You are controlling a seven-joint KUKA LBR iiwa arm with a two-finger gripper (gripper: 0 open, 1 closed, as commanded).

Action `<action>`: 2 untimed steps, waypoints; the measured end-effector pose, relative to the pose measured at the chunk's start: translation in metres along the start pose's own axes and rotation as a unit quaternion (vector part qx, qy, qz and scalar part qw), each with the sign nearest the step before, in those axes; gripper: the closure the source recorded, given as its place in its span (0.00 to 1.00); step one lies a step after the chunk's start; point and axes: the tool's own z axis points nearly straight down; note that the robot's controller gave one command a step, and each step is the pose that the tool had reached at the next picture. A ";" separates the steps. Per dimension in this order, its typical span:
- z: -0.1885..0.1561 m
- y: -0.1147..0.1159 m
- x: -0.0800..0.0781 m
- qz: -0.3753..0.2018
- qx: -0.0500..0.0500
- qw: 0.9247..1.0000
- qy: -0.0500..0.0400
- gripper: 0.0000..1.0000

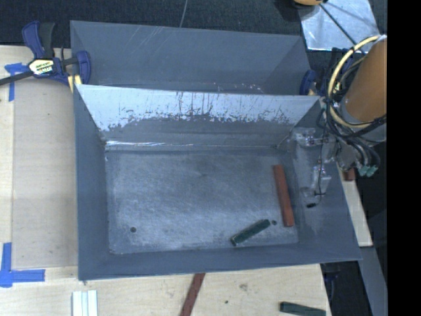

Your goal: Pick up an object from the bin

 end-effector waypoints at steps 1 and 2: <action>0.022 0.013 0.020 -0.034 0.003 0.999 -0.008 0.00; 0.099 0.005 0.027 -0.165 0.002 0.986 -0.005 0.00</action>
Offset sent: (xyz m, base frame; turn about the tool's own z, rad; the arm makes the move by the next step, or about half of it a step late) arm -0.0320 -0.0063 -0.1506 -0.4816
